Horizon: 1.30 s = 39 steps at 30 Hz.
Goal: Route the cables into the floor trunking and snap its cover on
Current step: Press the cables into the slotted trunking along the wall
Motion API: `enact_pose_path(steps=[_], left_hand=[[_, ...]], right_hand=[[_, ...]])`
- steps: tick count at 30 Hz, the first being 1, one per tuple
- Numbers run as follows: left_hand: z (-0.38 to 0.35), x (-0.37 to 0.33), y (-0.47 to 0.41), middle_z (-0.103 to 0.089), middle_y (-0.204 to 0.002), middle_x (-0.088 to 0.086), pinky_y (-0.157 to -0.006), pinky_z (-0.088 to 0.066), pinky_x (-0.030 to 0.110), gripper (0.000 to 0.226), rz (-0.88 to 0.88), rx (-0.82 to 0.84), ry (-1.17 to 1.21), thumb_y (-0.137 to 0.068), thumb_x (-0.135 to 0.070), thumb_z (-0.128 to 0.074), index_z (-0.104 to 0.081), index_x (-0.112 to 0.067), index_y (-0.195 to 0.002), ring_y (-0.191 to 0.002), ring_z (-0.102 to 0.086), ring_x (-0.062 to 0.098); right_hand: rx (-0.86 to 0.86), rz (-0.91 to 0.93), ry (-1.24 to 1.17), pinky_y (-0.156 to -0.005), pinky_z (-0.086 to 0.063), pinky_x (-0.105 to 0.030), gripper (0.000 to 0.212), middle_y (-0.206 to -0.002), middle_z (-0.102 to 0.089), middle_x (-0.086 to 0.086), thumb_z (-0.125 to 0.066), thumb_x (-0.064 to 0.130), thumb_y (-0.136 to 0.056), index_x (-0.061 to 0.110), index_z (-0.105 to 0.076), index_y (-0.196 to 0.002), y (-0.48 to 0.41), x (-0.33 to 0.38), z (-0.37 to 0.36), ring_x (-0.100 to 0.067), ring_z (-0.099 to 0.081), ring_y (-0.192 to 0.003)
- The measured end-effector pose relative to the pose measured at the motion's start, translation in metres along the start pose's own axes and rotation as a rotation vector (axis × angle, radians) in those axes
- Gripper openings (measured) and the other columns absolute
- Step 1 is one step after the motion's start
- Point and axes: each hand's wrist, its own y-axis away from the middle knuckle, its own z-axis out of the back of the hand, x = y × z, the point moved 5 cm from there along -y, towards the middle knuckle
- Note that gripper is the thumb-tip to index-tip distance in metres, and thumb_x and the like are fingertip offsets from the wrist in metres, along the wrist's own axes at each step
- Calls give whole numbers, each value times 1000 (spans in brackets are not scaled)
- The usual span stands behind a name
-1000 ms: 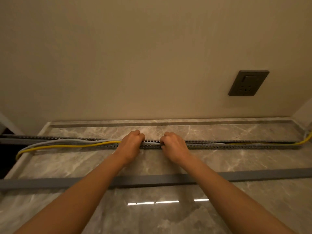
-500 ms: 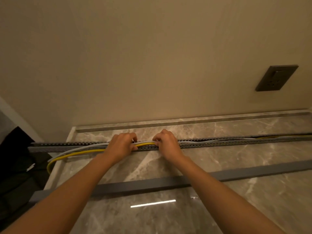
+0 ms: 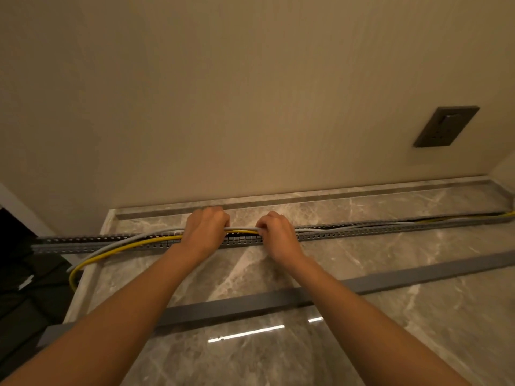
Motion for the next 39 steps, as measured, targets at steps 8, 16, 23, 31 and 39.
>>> enact_pose_path(steps=[8, 16, 23, 31, 39], left_hand=[[-4, -9, 3, -61, -111, 12, -73, -42, 38, 11, -50, 74, 60, -90, -6, -50, -61, -9, -92, -101, -57, 31], [-3, -22, 5, -58, -114, 12, -74, -40, 38, 14, -100, 121, -39, -91, -5, -48, -61, -7, -98, -104, -55, 31], [-7, -27, 10, -56, -120, 13, -84, -45, 39, 23, -133, 131, -159, -94, -16, -50, -57, -4, -112, -108, -55, 31], [-15, -33, 10, -61, -115, 15, -83, -48, 36, 20, -91, 107, -194, -93, -7, -49, -62, -2, -108, -105, -58, 31], [-11, -23, 13, -58, -116, 13, -84, -47, 39, 19, -79, 98, -11, -91, -4, -49, -60, -4, -106, -105, -57, 31]], right_hand=[[-33, 8, -27, -82, -41, -35, 8, -106, -60, -17, -52, 0, -88, -1, -58, -92, 1, -1, -1, -30, -51, -100], [70, 85, -37, -89, -40, -30, 14, -110, -58, -16, -58, 5, -85, -1, -65, -95, 6, -8, 3, -28, -52, -105], [66, 85, 33, -91, -41, -34, 20, -116, -58, -15, -54, -2, -86, 1, -67, -101, 7, -9, 2, -29, -50, -110], [65, 71, 172, -92, -42, -39, 24, -115, -60, -15, -55, 1, -87, 6, -67, -107, 6, -5, -3, -31, -51, -108], [-5, 130, 214, -92, -41, -38, 26, -115, -60, -15, -48, -1, -89, 4, -64, -109, 16, -3, 2, -30, -51, -106]])
